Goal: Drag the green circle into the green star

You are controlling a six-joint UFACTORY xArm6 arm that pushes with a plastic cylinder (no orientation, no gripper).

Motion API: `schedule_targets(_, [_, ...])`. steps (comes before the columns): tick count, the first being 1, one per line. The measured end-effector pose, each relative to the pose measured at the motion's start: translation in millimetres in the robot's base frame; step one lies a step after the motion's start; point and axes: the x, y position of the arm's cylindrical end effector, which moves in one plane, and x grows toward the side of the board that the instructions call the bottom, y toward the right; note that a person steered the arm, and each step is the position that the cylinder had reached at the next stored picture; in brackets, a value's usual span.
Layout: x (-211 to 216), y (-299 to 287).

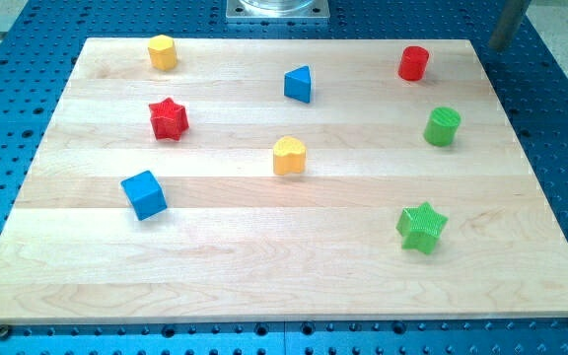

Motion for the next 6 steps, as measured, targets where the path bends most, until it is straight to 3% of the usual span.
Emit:
schedule_targets(2, [12.4, -4.9])
schedule_targets(4, [162.2, -105.7])
schedule_targets(5, [176.4, -127.8])
schedule_targets(6, [218.1, -161.8])
